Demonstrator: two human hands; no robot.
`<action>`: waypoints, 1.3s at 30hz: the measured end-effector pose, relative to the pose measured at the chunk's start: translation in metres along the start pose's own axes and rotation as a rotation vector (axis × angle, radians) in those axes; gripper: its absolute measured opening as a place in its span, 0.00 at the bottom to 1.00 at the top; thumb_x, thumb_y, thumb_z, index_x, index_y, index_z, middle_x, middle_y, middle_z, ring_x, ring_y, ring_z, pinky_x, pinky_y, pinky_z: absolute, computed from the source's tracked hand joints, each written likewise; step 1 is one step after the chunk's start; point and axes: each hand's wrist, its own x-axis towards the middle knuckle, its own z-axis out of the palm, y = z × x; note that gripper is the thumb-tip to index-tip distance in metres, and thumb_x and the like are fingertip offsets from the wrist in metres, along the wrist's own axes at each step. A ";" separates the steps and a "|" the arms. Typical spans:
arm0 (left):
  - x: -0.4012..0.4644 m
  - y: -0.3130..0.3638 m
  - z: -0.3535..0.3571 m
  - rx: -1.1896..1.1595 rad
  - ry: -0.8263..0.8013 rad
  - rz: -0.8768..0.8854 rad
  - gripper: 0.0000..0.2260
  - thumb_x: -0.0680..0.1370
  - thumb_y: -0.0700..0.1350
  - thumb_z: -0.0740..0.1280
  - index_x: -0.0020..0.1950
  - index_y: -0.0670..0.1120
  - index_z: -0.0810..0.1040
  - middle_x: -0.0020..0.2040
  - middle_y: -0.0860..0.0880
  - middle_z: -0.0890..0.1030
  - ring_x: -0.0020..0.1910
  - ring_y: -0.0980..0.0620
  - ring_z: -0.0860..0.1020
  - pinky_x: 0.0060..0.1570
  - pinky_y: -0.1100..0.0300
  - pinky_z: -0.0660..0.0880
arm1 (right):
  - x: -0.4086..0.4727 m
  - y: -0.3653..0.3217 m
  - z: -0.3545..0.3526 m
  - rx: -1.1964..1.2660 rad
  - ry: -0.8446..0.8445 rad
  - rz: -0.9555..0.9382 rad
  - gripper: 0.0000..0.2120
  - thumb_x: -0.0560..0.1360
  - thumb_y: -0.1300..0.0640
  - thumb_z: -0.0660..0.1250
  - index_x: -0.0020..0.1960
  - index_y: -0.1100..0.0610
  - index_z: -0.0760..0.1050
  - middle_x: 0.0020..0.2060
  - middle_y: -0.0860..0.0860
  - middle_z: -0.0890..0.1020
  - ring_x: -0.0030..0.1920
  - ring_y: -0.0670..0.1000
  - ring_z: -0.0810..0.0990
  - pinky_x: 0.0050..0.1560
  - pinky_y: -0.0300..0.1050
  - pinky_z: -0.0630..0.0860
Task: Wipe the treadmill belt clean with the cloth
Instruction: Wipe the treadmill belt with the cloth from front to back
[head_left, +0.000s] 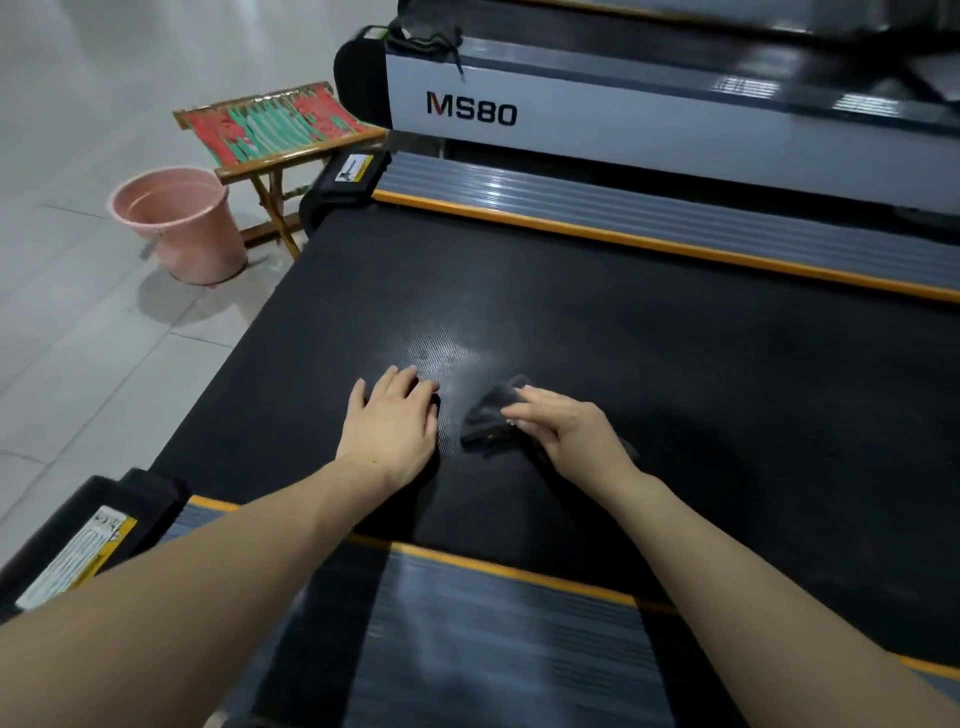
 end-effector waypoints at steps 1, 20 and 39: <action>0.011 -0.002 0.000 0.008 0.005 0.012 0.19 0.85 0.52 0.52 0.75 0.53 0.69 0.79 0.50 0.64 0.81 0.48 0.55 0.78 0.43 0.51 | 0.014 0.008 0.002 -0.004 0.029 0.015 0.10 0.77 0.58 0.71 0.56 0.50 0.84 0.59 0.48 0.83 0.65 0.47 0.78 0.68 0.45 0.72; 0.216 -0.044 -0.010 0.023 0.046 0.131 0.18 0.84 0.55 0.54 0.74 0.55 0.69 0.79 0.48 0.64 0.81 0.47 0.55 0.77 0.46 0.57 | 0.244 0.123 0.014 -0.162 0.153 0.084 0.10 0.79 0.55 0.68 0.58 0.50 0.83 0.56 0.46 0.78 0.54 0.43 0.76 0.55 0.25 0.67; 0.193 -0.107 -0.025 0.097 0.115 0.111 0.21 0.82 0.60 0.52 0.74 0.58 0.70 0.77 0.52 0.68 0.80 0.49 0.59 0.77 0.44 0.59 | 0.285 0.107 0.041 -0.254 0.172 0.070 0.10 0.79 0.52 0.68 0.59 0.48 0.83 0.56 0.48 0.79 0.58 0.50 0.77 0.60 0.45 0.74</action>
